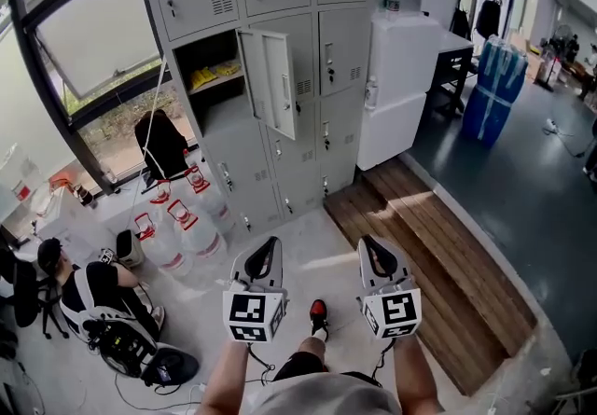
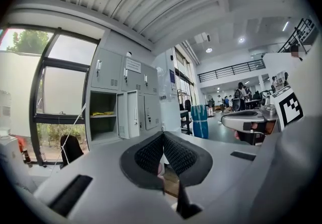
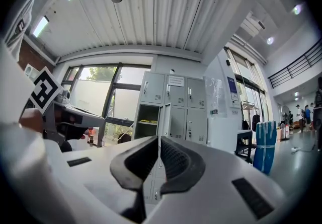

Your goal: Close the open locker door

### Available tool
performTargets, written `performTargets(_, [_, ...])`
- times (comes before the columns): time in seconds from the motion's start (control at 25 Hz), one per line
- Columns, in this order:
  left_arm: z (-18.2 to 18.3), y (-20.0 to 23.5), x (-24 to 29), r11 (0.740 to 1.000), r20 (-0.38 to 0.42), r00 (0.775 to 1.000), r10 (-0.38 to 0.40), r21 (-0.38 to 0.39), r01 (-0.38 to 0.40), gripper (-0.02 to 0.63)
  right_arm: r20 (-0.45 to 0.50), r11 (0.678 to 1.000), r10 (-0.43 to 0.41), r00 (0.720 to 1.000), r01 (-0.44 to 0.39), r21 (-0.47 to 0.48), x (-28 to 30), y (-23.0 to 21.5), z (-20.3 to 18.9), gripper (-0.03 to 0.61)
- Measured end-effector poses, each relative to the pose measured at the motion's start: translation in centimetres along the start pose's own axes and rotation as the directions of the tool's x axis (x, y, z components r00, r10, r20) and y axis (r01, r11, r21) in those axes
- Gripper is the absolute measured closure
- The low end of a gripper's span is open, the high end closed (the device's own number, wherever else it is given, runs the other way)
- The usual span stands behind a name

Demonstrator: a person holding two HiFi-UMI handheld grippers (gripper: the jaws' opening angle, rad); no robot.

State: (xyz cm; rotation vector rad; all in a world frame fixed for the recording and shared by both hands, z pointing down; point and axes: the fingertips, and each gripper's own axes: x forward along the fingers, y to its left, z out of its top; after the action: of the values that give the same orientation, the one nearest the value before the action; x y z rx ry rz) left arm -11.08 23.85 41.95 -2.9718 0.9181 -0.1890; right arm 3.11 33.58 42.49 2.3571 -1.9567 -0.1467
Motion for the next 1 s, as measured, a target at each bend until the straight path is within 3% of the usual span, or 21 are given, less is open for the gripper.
performTargets(0.4, [0.7,2.2,14.8,0.999,-0.006,0.999,-0.044,0.004,0.044,0.592,-0.010,1.000,-0.029,1.000,0.029,0.007,11.9,-8.1,-2.1,0.551])
performTargets(0.72, [2.7,6.6,26.7,1.000,-0.017,1.000,0.001,-0.012,-0.001,0.592,-0.015,0.999,0.032,0.999,-0.032,0.019,24.0,-13.3,-2.3,0.551])
performTargets(1.0, [3.0,10.3,32.7,0.998,-0.034,0.998,0.060,-0.012,-0.060,0.592,-0.001,0.993,0.104,0.995,-0.104,0.050,32.1,-15.0,-2.7,0.551])
